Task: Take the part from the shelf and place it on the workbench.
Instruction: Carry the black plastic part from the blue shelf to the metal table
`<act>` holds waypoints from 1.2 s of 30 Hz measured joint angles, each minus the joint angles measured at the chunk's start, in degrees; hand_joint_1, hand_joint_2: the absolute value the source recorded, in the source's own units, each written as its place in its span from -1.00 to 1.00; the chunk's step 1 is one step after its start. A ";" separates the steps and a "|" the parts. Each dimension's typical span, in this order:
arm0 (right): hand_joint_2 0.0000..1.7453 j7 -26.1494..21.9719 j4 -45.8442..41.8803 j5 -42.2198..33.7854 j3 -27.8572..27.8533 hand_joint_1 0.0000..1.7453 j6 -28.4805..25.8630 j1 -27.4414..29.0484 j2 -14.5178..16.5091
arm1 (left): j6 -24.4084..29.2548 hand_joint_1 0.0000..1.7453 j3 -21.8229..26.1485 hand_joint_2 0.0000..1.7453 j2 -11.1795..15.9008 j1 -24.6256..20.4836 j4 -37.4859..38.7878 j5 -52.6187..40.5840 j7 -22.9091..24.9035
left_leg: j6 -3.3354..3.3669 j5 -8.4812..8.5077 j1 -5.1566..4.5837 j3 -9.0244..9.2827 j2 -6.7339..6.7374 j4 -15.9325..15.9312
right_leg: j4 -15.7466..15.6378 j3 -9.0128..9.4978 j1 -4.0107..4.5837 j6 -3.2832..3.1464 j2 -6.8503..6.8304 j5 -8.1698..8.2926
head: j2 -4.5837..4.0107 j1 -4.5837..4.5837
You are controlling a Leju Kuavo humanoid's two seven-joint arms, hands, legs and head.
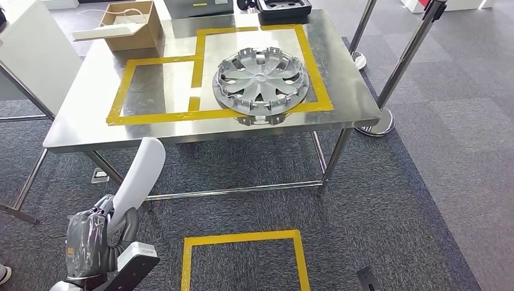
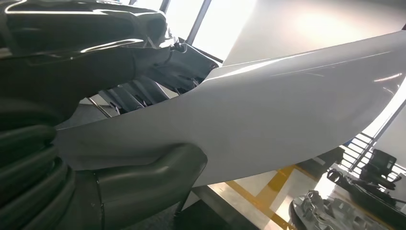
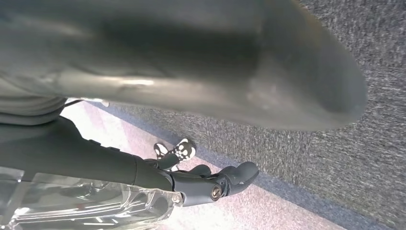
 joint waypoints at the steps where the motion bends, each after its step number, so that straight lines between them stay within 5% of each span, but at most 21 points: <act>1: -1.00 0.03 0.00 0.04 0.00 -1.00 0.04 -0.04 0.07 | 0.05 1.00 0.02 1.00 0.08 -0.05 0.03 0.00 -0.02 | 0.14 1.77 -0.10 1.68 0.01 -3.90 | 0.01 0.32 0.10 0.26 0.05 -0.32 | 0.00 0.00; 3: -1.00 0.13 0.00 0.11 0.00 -1.00 0.11 -0.17 0.15 | 0.19 1.00 0.04 1.00 0.21 -0.16 0.13 0.00 -0.14 | 0.49 2.92 -0.34 3.50 -0.06 -7.83 | -0.05 0.49 0.24 0.87 0.09 -0.73 | 0.00 0.01; 7: -1.00 0.33 -0.01 0.16 0.01 -1.00 0.23 -0.43 0.32 | 0.28 1.00 0.11 1.00 0.46 -0.83 0.45 0.27 -0.54 | 1.73 2.71 -0.32 4.33 -0.27 -8.60 | 0.58 0.55 0.09 2.13 0.04 -1.60 | 0.00 0.08; 9: -1.00 0.42 -0.02 0.17 0.03 -1.00 0.25 -0.61 0.33 | 0.29 1.00 0.13 1.00 0.49 -1.57 0.74 0.50 -0.72 | 2.43 2.56 -0.10 4.95 -0.16 -8.98 | 6.09 -2.14 0.09 2.43 -0.02 -4.12 | 0.00 0.31; 11: -1.00 0.67 -0.01 0.21 0.04 -1.00 0.40 -0.69 0.29 | 0.25 1.00 0.14 1.00 0.51 -2.15 1.21 0.60 -0.76 | 2.79 2.19 -0.16 5.22 -0.11 -8.97 | 14.15 -6.87 0.12 2.60 -0.04 -6.81 | 0.00 0.47; 13: -1.00 0.92 -0.01 0.31 0.03 -1.00 0.56 -0.68 0.31 | 0.15 1.00 0.14 1.00 0.51 -2.49 1.68 0.65 -0.77 | 2.80 1.73 -0.21 5.74 -0.22 -8.95 | 16.43 -9.10 0.13 2.55 -0.05 -5.85 | 0.00 0.49; 15: -1.00 1.08 -0.02 0.46 0.04 -1.00 0.58 -0.73 0.29 | 0.10 1.00 0.14 1.00 0.51 -2.75 2.10 0.67 -0.77 | 2.53 1.04 -0.22 6.75 -0.32 -8.94 | 9.71 -6.68 0.13 2.21 -0.08 -1.05 | 0.00 0.53; 17: -1.00 1.20 -0.01 0.65 0.06 -1.00 0.64 -0.86 0.28 | 0.08 1.00 0.14 1.00 0.53 -2.99 2.40 0.68 -0.76 | 1.96 0.30 -0.40 7.29 -0.36 -8.84 | 2.65 -3.49 0.27 1.86 -0.15 1.85 | 0.00 0.53; 21: -1.00 1.36 -0.01 0.89 0.10 -1.00 0.84 -1.04 0.34 | 0.04 1.00 0.08 1.00 0.63 -3.33 2.62 0.68 -0.69 | 0.71 -0.38 -0.45 7.36 -0.33 -8.93 | 0.43 -2.35 0.44 0.91 -0.04 1.57 | 0.00 0.43; 23: -1.00 1.36 -0.02 1.04 0.13 -1.00 1.14 -1.15 0.35 | 0.04 1.00 0.08 1.00 0.74 -3.39 2.61 0.68 -0.56 | 0.10 -1.80 -0.37 6.38 -0.25 -6.52 | 0.11 -1.80 0.13 0.28 -0.06 1.41 | 0.00 0.24; 27: -1.00 1.36 -0.02 1.32 0.19 -1.00 1.63 -1.38 0.37 | 0.02 1.00 0.08 1.00 0.99 -3.11 2.66 0.68 -0.19 | -0.51 -6.41 -0.08 -2.04 -0.17 7.24 | 0.04 -1.14 0.07 -0.33 -0.12 0.71 | 0.00 0.05; 29: -1.00 1.36 -0.02 1.46 0.20 -1.00 1.75 -1.38 0.42 | 0.02 1.00 0.08 1.00 1.14 -2.91 2.65 0.66 0.05 | -0.44 -3.51 -0.05 -2.67 -0.14 5.98 | 0.04 -0.49 0.07 -0.24 -0.06 0.20 | 0.00 0.04; 32: -1.00 1.34 -0.02 1.54 0.22 -1.00 1.87 -1.45 0.62 | 0.01 1.00 0.08 1.00 1.27 -2.60 2.57 0.55 0.40 | 0.10 2.72 -0.24 2.04 -0.05 -5.27 | 0.03 0.73 0.20 0.33 0.08 -0.81 | 0.00 0.08; 36: -1.00 1.21 -0.02 1.52 0.23 -1.00 2.22 -1.62 0.78 | -0.04 1.00 0.13 1.00 1.36 -2.11 2.24 0.42 0.70 | 1.12 2.91 -0.50 3.67 -0.18 -8.20 | -0.40 1.15 0.26 1.53 0.07 -1.40 | 0.00 0.13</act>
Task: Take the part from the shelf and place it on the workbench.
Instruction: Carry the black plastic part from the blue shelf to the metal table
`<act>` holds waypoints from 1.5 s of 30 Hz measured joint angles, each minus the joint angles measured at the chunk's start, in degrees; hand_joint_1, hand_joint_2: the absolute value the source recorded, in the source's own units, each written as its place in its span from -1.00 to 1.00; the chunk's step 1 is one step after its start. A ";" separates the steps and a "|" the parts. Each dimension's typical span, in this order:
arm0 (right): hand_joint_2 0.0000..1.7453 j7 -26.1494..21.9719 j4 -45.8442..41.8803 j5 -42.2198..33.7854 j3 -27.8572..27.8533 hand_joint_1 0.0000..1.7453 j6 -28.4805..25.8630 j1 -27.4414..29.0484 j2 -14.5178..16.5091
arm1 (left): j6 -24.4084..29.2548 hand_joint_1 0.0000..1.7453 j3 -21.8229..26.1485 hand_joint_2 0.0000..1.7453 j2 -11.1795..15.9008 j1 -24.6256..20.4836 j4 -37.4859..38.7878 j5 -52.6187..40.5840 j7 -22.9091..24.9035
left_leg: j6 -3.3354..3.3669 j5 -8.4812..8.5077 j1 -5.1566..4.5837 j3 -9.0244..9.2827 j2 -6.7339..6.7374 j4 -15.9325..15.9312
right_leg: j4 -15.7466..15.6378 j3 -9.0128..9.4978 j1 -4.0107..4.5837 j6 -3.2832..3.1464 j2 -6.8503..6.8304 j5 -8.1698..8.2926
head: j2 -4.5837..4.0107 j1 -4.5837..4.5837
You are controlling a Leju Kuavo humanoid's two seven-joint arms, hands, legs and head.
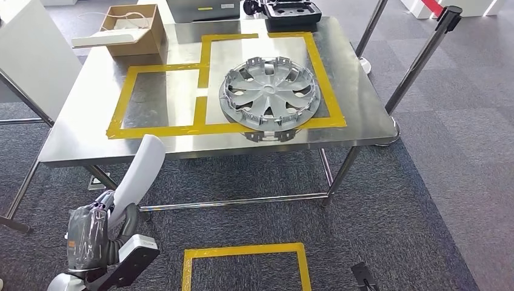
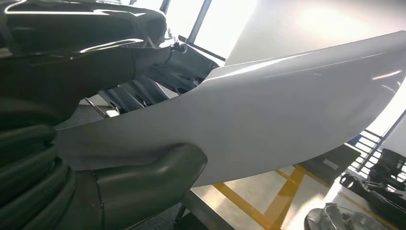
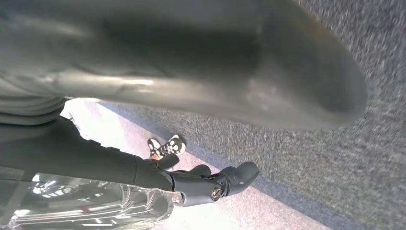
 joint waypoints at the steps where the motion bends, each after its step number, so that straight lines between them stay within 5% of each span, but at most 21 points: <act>1: -1.00 -0.03 0.00 0.00 0.02 -1.00 0.07 -0.04 0.05 | 0.00 1.00 0.02 1.00 0.02 0.07 -0.13 -0.01 0.02 | 0.36 0.00 0.12 0.30 -0.02 -0.27 | 0.34 0.01 -0.04 0.27 -0.06 -0.30 | 0.00 0.03; 3: -1.00 -0.05 0.00 0.00 0.05 -1.00 0.11 -0.13 0.09 | -0.01 1.00 0.04 1.00 0.01 0.14 -0.36 -0.02 0.05 | 1.09 -0.09 0.42 0.96 0.09 -0.77 | 4.64 -1.96 -0.06 0.65 -0.15 -2.45 | 0.00 0.19; 5: -1.00 -0.05 0.00 -0.01 0.06 -1.00 0.14 -0.10 0.04 | -0.01 1.00 0.07 1.00 0.00 0.25 -0.44 -0.05 0.07 | 1.52 -0.48 0.39 1.28 0.16 -0.80 | 12.67 -6.45 -0.02 0.89 -0.17 -5.50 | 0.00 0.32; 7: -1.00 -0.05 0.00 -0.05 0.06 -1.00 0.17 0.01 0.02 | -0.02 1.00 0.09 1.00 0.00 0.40 -0.44 -0.11 0.08 | 1.58 -0.92 0.38 1.72 0.07 -0.79 | 16.90 -9.66 -0.03 1.01 -0.18 -5.63 | 0.00 0.36; 8: -1.00 -0.05 0.00 -0.07 0.06 -1.00 0.17 0.03 0.01 | -0.03 1.00 0.10 1.00 0.00 0.44 -0.44 -0.15 0.08 | 1.48 -1.21 0.40 2.12 0.00 -0.78 | 15.64 -9.61 -0.05 0.97 -0.19 -3.97 | 0.00 0.37; 10: -1.00 -0.05 0.00 -0.10 0.05 -1.00 0.17 0.02 -0.05 | -0.04 1.00 0.12 1.00 0.00 0.46 -0.44 -0.26 0.09 | 1.09 -1.98 0.43 3.18 -0.10 -0.76 | 8.07 -6.68 -0.10 0.77 -0.28 0.80 | 0.00 0.40; 12: -1.00 -0.04 0.00 -0.13 0.06 -1.00 0.17 -0.04 -0.07 | -0.11 1.00 0.20 1.00 -0.01 0.40 -0.47 -0.35 0.17 | 0.44 -2.73 0.21 3.75 -0.16 -0.59 | 2.15 -3.99 0.03 0.43 -0.33 2.99 | 0.00 0.38; 17: -1.00 -0.01 0.00 -0.17 0.03 -1.00 0.17 -0.08 0.03 | -0.29 1.00 0.39 1.00 -0.05 0.27 -0.67 -0.44 0.36 | -0.77 -4.07 0.18 3.20 -0.09 0.56 | 0.87 -3.21 -0.01 -1.09 -0.26 2.59 | 0.00 0.25; 20: -1.00 -0.01 0.00 -0.19 0.03 -1.00 0.20 -0.11 0.07 | -0.36 1.00 0.49 1.00 -0.06 0.25 -0.74 -0.52 0.38 | -1.30 -8.37 0.32 -2.42 0.05 10.83 | 0.78 -2.77 -0.18 -1.79 -0.32 2.19 | 0.00 0.07; 22: -1.00 -0.07 0.00 -0.31 0.01 -1.00 0.23 -0.08 0.10 | -0.50 1.00 0.49 1.00 -0.07 0.33 -0.74 -0.81 0.40 | -1.33 -9.10 0.37 -6.19 0.10 16.22 | 0.79 -2.49 -0.15 -1.90 -0.32 1.87 | 0.00 0.08; 24: -1.00 -0.19 0.00 -0.45 -0.01 -1.00 0.23 -0.06 0.19 | -0.65 1.00 0.50 1.00 -0.10 0.34 -0.74 -1.13 0.41 | -1.10 -5.46 0.36 -5.69 0.12 12.97 | 0.78 -1.84 -0.14 -1.81 -0.19 1.44 | 0.00 0.08; 27: -1.00 -0.38 0.00 -0.50 -0.03 -1.00 0.17 -0.09 0.43 | -0.71 1.00 0.54 1.00 -0.20 0.30 -0.80 -1.48 0.41 | -0.39 -0.20 0.06 -0.97 0.18 2.14 | 0.76 -1.00 0.01 -1.20 0.01 0.69 | 0.00 0.09; 32: -1.00 -0.42 0.00 -0.42 -0.01 -1.00 0.13 -0.14 0.75 | -0.80 1.00 0.68 1.00 -0.50 0.51 -1.28 -1.85 0.46 | 0.70 -0.27 0.01 0.66 0.05 -0.43 | 1.18 -0.92 -0.05 0.35 -0.08 -0.18 | -0.01 0.18; 34: -1.00 -0.42 0.00 -0.33 -0.01 -1.00 0.13 -0.18 0.74 | -0.87 1.00 0.73 1.00 -0.77 0.59 -1.54 -2.16 0.57 | 1.30 -0.34 0.25 1.24 0.16 -0.84 | 6.27 -3.40 -0.06 0.79 -0.16 -2.56 | -0.01 0.33; 36: -1.00 -0.42 0.00 -0.29 -0.01 -1.00 0.13 -0.10 0.68 | -0.92 1.00 0.76 1.00 -0.98 0.76 -1.60 -2.34 0.73 | 1.64 -0.67 0.22 1.46 0.18 -0.82 | 14.21 -7.94 -0.05 1.09 -0.17 -5.32 | 0.00 0.42; 38: -1.00 -0.42 0.00 -0.22 -0.01 -1.00 0.13 -0.02 0.67 | -0.96 1.00 0.77 1.00 -1.15 0.94 -1.60 -2.46 0.85 | 1.65 -1.08 0.19 1.90 0.07 -0.80 | 16.80 -10.21 -0.05 1.16 -0.18 -4.64 | 0.00 0.44; 40: -1.00 -0.42 0.00 -0.11 -0.01 -1.00 0.13 -0.05 0.63 | -1.00 1.00 0.78 1.00 -1.27 1.06 -1.60 -2.66 0.92 | 1.39 -1.70 0.20 2.81 -0.08 -0.79 | 10.40 -7.83 -0.07 0.95 -0.23 -0.11 | 0.00 0.45; 42: -1.00 -0.38 0.01 -0.02 -0.01 -1.00 0.13 -0.13 0.61 | -1.03 1.00 0.80 1.00 -1.38 1.14 -1.63 -2.80 0.96 | 0.84 -2.39 -0.01 3.43 -0.17 -0.66 | 3.23 -4.54 0.05 0.60 -0.33 2.77 | 0.00 0.46; 45: -1.00 -0.31 0.01 0.03 0.00 -1.00 0.11 -0.13 0.66 | -1.05 1.00 0.82 1.00 -1.43 1.27 -1.84 -2.85 0.99 | 0.13 -2.79 -0.15 3.45 -0.21 -0.72 | 0.94 -3.46 0.31 -0.24 -0.31 2.68 | 0.00 0.38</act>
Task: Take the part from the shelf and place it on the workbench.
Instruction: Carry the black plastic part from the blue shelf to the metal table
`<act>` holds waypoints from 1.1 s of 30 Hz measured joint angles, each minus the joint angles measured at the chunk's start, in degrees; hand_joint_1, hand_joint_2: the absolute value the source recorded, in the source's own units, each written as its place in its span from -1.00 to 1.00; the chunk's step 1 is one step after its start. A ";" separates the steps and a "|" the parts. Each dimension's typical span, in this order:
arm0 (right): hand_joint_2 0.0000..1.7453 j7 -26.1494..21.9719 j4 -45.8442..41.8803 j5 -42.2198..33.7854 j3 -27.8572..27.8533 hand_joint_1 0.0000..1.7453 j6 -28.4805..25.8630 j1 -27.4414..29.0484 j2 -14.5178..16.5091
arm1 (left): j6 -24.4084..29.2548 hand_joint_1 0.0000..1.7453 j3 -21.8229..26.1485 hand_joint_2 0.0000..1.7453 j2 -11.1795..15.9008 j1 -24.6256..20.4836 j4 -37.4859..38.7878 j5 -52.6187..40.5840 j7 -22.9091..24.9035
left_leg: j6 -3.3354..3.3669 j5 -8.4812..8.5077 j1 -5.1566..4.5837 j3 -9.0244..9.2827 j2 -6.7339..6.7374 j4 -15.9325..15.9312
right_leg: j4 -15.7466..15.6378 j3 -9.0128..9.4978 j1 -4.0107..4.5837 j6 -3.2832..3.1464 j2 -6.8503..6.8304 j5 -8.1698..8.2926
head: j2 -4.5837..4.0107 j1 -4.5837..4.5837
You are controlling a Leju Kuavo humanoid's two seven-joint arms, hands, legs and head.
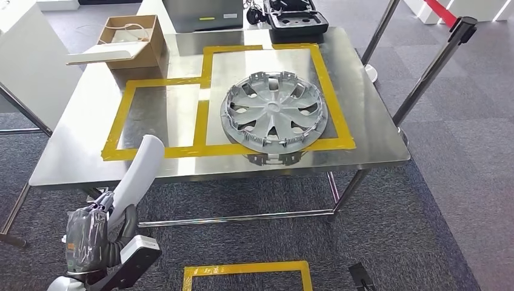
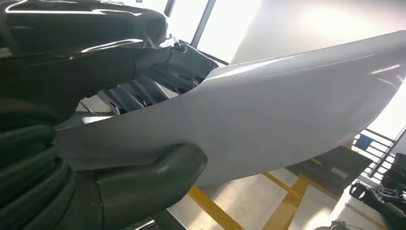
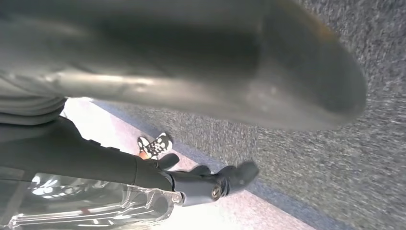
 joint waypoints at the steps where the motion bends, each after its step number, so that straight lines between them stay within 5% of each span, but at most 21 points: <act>1: -1.00 0.02 -0.01 0.03 -0.01 -1.00 -0.01 0.04 0.02 | 0.00 1.00 0.02 1.00 0.00 0.04 -0.08 0.00 0.03 | -0.23 -0.15 0.07 0.02 0.03 -0.04 | -0.12 0.08 -0.08 -0.31 0.01 -0.03 | 0.00 -0.01; 3: -1.00 0.02 0.00 0.15 -0.01 -1.00 -0.01 -0.01 0.00 | 0.00 1.00 0.07 1.00 0.01 0.04 -0.27 0.00 0.09 | -0.81 -1.50 0.18 -0.88 0.09 2.04 | -0.34 0.50 -0.36 -0.96 0.00 -0.15 | 0.00 -0.15; 6: -1.00 0.03 -0.01 0.33 0.00 -1.00 0.01 -0.06 -0.05 | 0.00 1.00 0.08 1.00 0.02 0.18 -0.46 0.01 0.19 | -1.34 -6.03 0.41 -7.07 0.21 13.27 | -0.40 0.91 -0.50 -1.49 -0.08 -0.53 | 0.00 -0.32; 8: -1.00 0.04 -0.01 0.36 -0.01 -1.00 0.02 -0.03 -0.05 | 0.00 1.00 0.09 1.00 0.03 0.36 -0.47 0.02 0.26 | -1.38 -6.03 0.48 -10.18 0.28 17.30 | -0.39 1.15 -0.49 -1.52 -0.06 -0.80 | 0.00 -0.31; 9: -1.00 0.04 -0.01 0.38 -0.01 -1.00 0.02 -0.02 -0.04 | 0.00 1.00 0.10 1.00 0.03 0.41 -0.48 0.02 0.30 | -1.31 -4.29 0.48 -9.95 0.31 15.80 | -0.39 1.43 -0.49 -1.46 -0.02 -0.99 | 0.00 -0.32; 12: -1.00 0.06 -0.01 0.49 0.01 -1.00 0.02 -0.08 -0.01 | -0.04 1.00 0.10 1.00 0.03 0.41 -0.62 0.02 0.34 | -0.85 1.80 0.37 -4.97 0.37 4.37 | -0.41 2.46 -0.39 -0.92 0.15 -1.74 | 0.00 -0.29; 14: -1.00 0.09 -0.01 0.60 0.01 -1.00 0.03 -0.16 -0.01 | -0.13 1.00 0.10 1.00 0.03 0.41 -0.80 0.02 0.42 | -0.51 2.37 0.12 -3.31 0.31 1.13 | -0.55 2.65 -0.26 -0.29 0.20 -2.02 | 0.00 -0.25; 18: -1.00 0.13 -0.01 0.69 0.06 -1.00 0.04 -0.32 0.06 | -0.25 1.00 0.21 1.00 0.03 0.42 -1.30 0.01 0.53 | 0.67 2.42 0.26 -2.74 0.17 0.40 | 0.33 2.47 -0.36 0.99 0.15 -2.99 | 0.00 -0.18; 21: -1.00 0.13 -0.01 0.76 0.08 -1.00 0.04 -0.35 -0.03 | -0.44 1.00 0.31 1.00 -0.10 0.45 -1.56 -0.03 0.55 | 1.47 2.13 0.34 -2.26 0.31 0.19 | 11.02 -3.02 -0.38 1.43 0.10 -7.55 | 0.00 -0.02; 23: -1.00 0.13 -0.01 0.79 0.08 -1.00 0.05 -0.24 -0.07 | -0.50 1.00 0.34 1.00 -0.14 0.53 -1.57 -0.07 0.56 | 1.65 1.82 0.24 -1.96 0.27 0.21 | 16.37 -6.47 -0.36 1.48 0.10 -8.45 | 0.00 0.00; 24: -1.00 0.13 -0.01 0.81 0.08 -1.00 0.06 -0.22 -0.07 | -0.50 1.00 0.35 1.00 -0.14 0.55 -1.57 -0.07 0.56 | 1.64 1.62 0.21 -1.67 0.21 0.21 | 15.52 -6.47 -0.35 1.37 0.10 -7.14 | 0.00 0.02; 26: -1.00 0.18 -0.01 0.85 0.08 -1.00 0.06 -0.24 -0.11 | -0.50 1.00 0.39 1.00 -0.15 0.57 -1.58 -0.07 0.57 | 1.40 1.05 0.20 -0.77 0.10 0.21 | 7.43 -3.15 -0.31 0.90 0.07 -2.32 | 0.00 0.04; 28: -1.00 0.26 -0.01 0.93 0.10 -1.00 0.07 -0.34 -0.17 | -0.50 1.00 0.46 1.00 -0.15 0.59 -1.63 -0.08 0.60 | 0.89 0.49 0.02 -0.23 0.04 0.28 | 0.64 0.07 -0.09 0.41 0.03 0.17 | 0.00 0.01; 33: -1.00 0.35 -0.01 1.00 0.08 -1.00 0.08 -0.38 -0.19 | -0.50 1.00 0.50 1.00 -0.14 0.74 -1.91 -0.09 0.70 | -0.62 -0.73 0.10 -0.50 0.08 1.18 | -0.86 1.18 -0.08 -0.90 0.04 -0.19 | 0.00 -0.13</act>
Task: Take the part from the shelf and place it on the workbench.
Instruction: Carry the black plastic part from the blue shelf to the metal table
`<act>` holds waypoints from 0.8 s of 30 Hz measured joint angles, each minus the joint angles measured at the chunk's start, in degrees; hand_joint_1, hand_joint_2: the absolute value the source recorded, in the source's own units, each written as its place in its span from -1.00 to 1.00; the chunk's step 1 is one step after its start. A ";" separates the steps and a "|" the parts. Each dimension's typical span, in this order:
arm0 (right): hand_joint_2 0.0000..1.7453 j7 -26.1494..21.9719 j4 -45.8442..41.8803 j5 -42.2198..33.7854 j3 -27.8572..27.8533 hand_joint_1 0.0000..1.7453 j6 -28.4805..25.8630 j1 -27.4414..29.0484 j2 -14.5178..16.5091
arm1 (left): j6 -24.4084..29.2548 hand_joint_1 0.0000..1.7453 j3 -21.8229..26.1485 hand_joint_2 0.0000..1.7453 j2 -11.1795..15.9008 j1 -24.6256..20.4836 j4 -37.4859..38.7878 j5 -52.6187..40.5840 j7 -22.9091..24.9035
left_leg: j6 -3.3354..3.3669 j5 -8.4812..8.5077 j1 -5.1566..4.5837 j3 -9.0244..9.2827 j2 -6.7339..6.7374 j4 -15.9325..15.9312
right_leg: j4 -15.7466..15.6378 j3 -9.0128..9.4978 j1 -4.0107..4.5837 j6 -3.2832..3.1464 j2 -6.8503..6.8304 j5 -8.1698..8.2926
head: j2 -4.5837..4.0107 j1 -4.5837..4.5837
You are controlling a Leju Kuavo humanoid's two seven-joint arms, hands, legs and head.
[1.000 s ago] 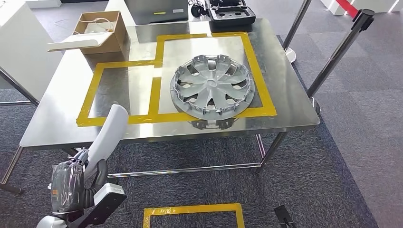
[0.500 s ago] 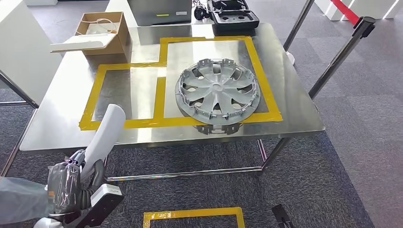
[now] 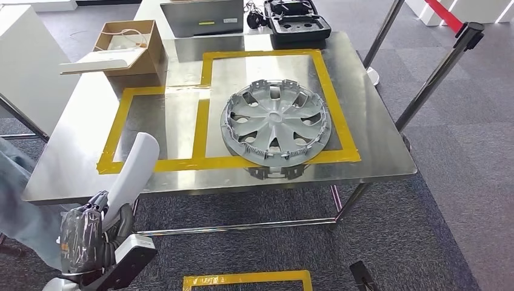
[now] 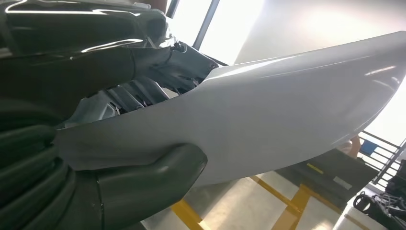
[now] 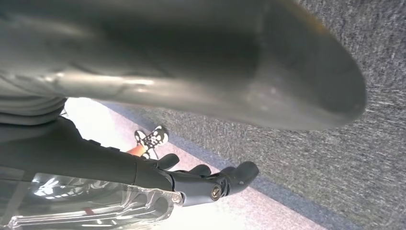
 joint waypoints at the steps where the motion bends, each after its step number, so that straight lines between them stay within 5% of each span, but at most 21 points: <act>1: -1.00 0.00 0.00 0.00 0.00 -1.00 0.00 -0.02 0.04 | 0.00 1.00 0.00 1.00 0.01 0.02 -0.11 0.00 0.03 | -0.28 -1.12 0.06 -0.99 0.04 2.05 | -0.16 0.24 -0.21 -0.27 -0.02 -0.04 | 0.00 -0.08; 4: -1.00 0.00 0.00 -0.03 0.00 -1.00 0.00 0.03 0.08 | -0.01 1.00 -0.01 1.00 0.01 0.30 -0.20 -0.03 0.13 | -0.87 -5.37 0.43 -7.25 0.15 13.11 | -0.21 0.53 -0.36 -0.67 -0.07 -0.40 | 0.00 -0.19; 6: -1.00 0.00 0.00 -0.08 -0.01 -1.00 0.00 0.09 0.11 | -0.02 1.00 -0.01 1.00 0.03 0.52 -0.20 -0.09 0.17 | -0.98 -4.38 0.56 -9.20 0.22 15.03 | -0.20 0.84 -0.40 -0.60 -0.02 -0.71 | 0.00 -0.20; 8: -1.00 -0.02 0.00 -0.13 -0.02 -1.00 0.00 0.11 0.15 | -0.02 1.00 -0.01 1.00 0.05 0.59 -0.20 -0.15 0.18 | -0.88 0.26 0.60 -6.56 0.31 8.26 | -0.20 1.55 -0.50 -0.30 0.09 -1.17 | 0.00 -0.20; 10: -1.00 -0.09 0.00 -0.18 -0.02 -1.00 0.00 0.09 0.19 | -0.01 1.00 -0.01 1.00 0.07 0.60 -0.20 -0.17 0.19 | -0.63 2.92 0.41 -3.16 0.31 1.28 | -0.19 2.11 -0.36 0.25 0.18 -1.71 | 0.00 -0.20; 15: -1.00 -0.19 0.00 -0.49 -0.03 -1.00 -0.01 0.08 0.31 | -0.02 1.00 0.05 1.00 0.14 0.61 -0.27 -0.22 0.19 | 1.04 2.80 0.27 -1.49 0.05 -1.04 | -0.21 2.44 -0.46 1.86 0.14 -2.47 | 0.00 -0.10; 17: -1.00 -0.22 -0.01 -0.56 -0.02 -1.00 -0.02 0.03 0.29 | -0.04 1.00 0.06 1.00 0.07 0.44 -0.31 -0.22 0.17 | 1.70 2.74 0.51 -0.99 0.16 -1.41 | 3.91 0.41 -0.43 2.19 0.08 -4.44 | 0.00 0.09; 20: -1.00 -0.24 0.00 -0.64 -0.03 -1.00 -0.02 0.26 0.17 | -0.11 1.00 0.06 1.00 0.03 0.34 -0.23 -0.22 0.16 | 2.21 2.27 0.37 -0.64 0.24 -1.40 | 14.79 -6.04 -0.35 2.27 0.06 -7.90 | 0.00 0.22; 22: -1.00 -0.24 0.00 -0.68 -0.05 -1.00 -0.03 0.44 0.18 | -0.13 1.00 0.06 1.00 0.02 0.33 -0.16 -0.22 0.16 | 2.17 1.85 0.33 -0.09 0.14 -1.39 | 14.58 -6.95 -0.35 2.07 0.06 -5.80 | 0.00 0.24; 24: -1.00 -0.24 0.00 -0.68 -0.06 -1.00 -0.04 0.45 0.14 | -0.15 1.00 0.06 1.00 0.01 0.30 -0.14 -0.22 0.16 | 1.82 1.22 0.27 0.75 0.06 -1.38 | 7.16 -3.99 -0.30 1.64 0.04 -1.41 | 0.00 0.27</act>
